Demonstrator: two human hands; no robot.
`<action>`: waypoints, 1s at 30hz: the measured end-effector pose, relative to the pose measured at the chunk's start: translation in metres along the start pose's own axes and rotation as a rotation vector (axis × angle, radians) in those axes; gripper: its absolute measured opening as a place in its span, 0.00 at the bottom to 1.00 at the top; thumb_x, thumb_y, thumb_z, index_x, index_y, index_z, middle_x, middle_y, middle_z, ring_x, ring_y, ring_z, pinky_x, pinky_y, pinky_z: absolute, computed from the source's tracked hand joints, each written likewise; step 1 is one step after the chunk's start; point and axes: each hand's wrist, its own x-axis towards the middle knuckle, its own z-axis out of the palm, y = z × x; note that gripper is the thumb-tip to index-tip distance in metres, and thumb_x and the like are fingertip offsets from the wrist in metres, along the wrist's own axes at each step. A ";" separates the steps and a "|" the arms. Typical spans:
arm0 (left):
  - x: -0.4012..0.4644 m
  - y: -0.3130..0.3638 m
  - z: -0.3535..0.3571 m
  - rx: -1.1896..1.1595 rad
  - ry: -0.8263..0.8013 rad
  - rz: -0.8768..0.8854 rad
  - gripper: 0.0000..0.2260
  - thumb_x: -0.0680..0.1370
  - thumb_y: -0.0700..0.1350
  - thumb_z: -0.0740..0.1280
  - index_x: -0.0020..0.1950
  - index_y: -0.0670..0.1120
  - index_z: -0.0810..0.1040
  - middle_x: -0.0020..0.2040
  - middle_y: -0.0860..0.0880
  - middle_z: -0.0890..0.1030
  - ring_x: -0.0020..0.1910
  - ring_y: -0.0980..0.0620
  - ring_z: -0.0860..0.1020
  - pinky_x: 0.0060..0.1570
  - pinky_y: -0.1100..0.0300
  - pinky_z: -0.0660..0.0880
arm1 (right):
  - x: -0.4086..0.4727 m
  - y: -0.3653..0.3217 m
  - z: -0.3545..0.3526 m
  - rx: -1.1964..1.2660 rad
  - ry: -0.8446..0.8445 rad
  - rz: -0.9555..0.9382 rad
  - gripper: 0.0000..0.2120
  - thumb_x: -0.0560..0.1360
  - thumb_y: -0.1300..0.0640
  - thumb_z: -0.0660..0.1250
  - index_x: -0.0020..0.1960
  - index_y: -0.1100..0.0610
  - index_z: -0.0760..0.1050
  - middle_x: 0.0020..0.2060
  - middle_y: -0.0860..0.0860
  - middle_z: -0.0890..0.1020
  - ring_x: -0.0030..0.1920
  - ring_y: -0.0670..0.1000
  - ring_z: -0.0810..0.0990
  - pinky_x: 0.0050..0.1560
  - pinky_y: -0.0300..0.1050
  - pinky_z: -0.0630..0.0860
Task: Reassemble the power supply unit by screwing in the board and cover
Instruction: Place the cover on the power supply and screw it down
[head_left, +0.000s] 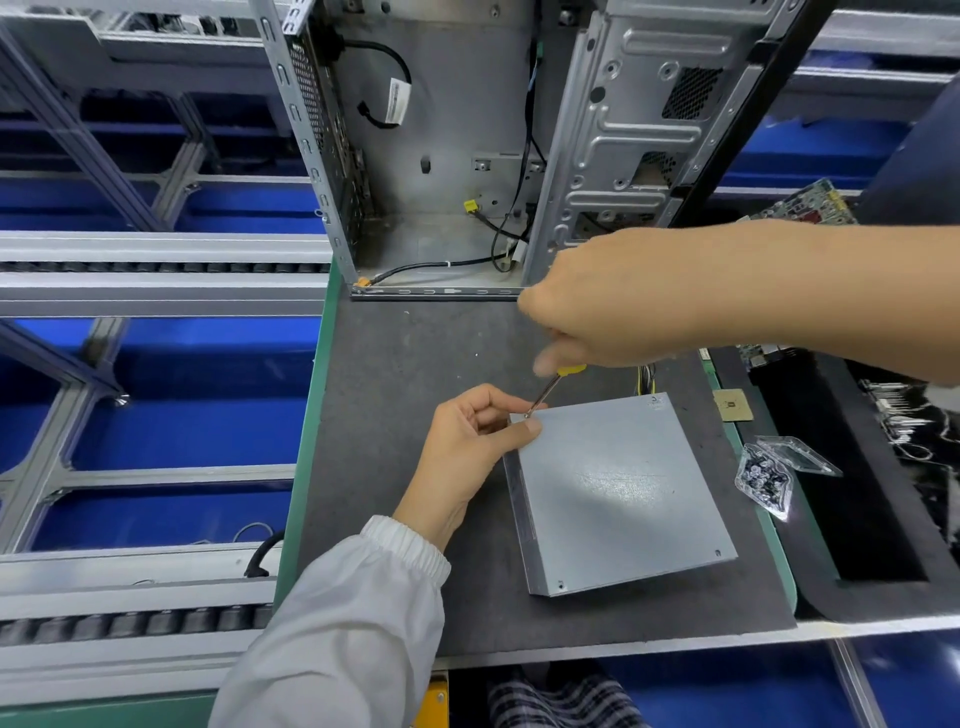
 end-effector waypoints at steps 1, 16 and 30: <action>0.000 -0.001 -0.001 0.014 -0.006 0.005 0.06 0.74 0.32 0.72 0.45 0.42 0.79 0.48 0.45 0.86 0.47 0.42 0.82 0.47 0.59 0.81 | 0.000 -0.001 -0.001 -0.012 -0.043 -0.009 0.19 0.74 0.39 0.65 0.44 0.55 0.68 0.39 0.53 0.76 0.36 0.52 0.72 0.31 0.44 0.68; 0.002 -0.005 -0.009 0.039 -0.069 0.011 0.10 0.73 0.33 0.72 0.53 0.43 0.80 0.52 0.45 0.85 0.54 0.45 0.83 0.57 0.53 0.79 | 0.001 -0.004 -0.004 -0.120 -0.064 -0.062 0.14 0.73 0.46 0.68 0.48 0.56 0.70 0.41 0.53 0.77 0.35 0.51 0.72 0.29 0.43 0.66; 0.001 -0.008 -0.010 0.054 -0.049 0.007 0.07 0.74 0.35 0.72 0.50 0.44 0.82 0.50 0.46 0.86 0.51 0.47 0.84 0.51 0.57 0.80 | 0.007 -0.003 -0.005 -0.196 -0.008 -0.104 0.13 0.73 0.50 0.68 0.40 0.56 0.66 0.40 0.53 0.74 0.29 0.48 0.66 0.26 0.42 0.61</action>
